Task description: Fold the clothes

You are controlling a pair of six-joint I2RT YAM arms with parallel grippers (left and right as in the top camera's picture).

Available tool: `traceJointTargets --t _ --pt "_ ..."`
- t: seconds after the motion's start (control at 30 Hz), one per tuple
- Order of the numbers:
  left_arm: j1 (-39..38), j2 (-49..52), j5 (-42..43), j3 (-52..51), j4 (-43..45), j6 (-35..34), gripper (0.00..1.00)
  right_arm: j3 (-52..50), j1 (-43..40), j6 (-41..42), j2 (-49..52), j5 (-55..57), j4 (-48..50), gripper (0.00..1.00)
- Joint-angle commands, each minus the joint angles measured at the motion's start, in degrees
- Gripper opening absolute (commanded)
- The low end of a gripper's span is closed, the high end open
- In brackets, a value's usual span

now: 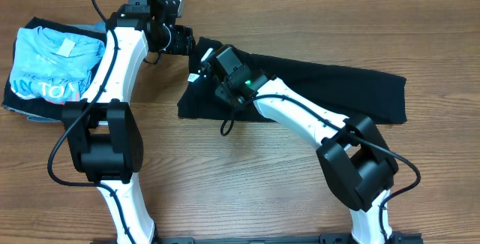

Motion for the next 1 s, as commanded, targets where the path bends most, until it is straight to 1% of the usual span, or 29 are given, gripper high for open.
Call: traceJointTargets --t 0.0,0.33,0.4,0.47,0.8,0.83,0.87,0.9,0.97 --pt "-0.1 -0.2 -0.5 1.0 0.2 -0.3 0.68 -0.5 -0.2 0.1 2.8 1.7 2.1 0.26" --pt "-0.1 -0.2 -0.5 1.0 0.5 -0.3 0.69 -0.5 -0.2 3.2 4.3 -0.1 1.8 0.27" --pt "-0.1 -0.2 -0.5 1.0 0.5 -0.3 0.69 -0.5 -0.2 3.4 4.3 -2.5 1.2 0.33" --pt "-0.1 -0.2 -0.5 1.0 0.5 -0.3 0.69 -0.5 -0.2 5.8 4.3 -3.5 1.1 0.34" --pt "-0.1 -0.2 -0.5 1.0 0.5 -0.3 0.69 -0.5 -0.2 6.4 5.2 -3.5 1.2 0.34" --pt "-0.1 -0.2 -0.5 1.0 0.5 -0.3 0.74 -0.5 -0.2 6.4 5.4 -3.5 1.2 0.35" --pt "-0.1 -0.2 -0.5 1.0 0.5 -0.3 0.81 -0.5 -0.2 6.4 5.9 -3.5 1.2 0.35" --pt "-0.1 -0.2 -0.5 1.0 0.5 -0.3 0.84 -0.5 -0.2 6.4 6.3 -3.5 1.4 0.35" --pt "-0.1 -0.2 -0.5 1.0 0.5 -0.3 0.86 -0.5 -0.2 6.3 7.1 -3.5 1.9 0.36"
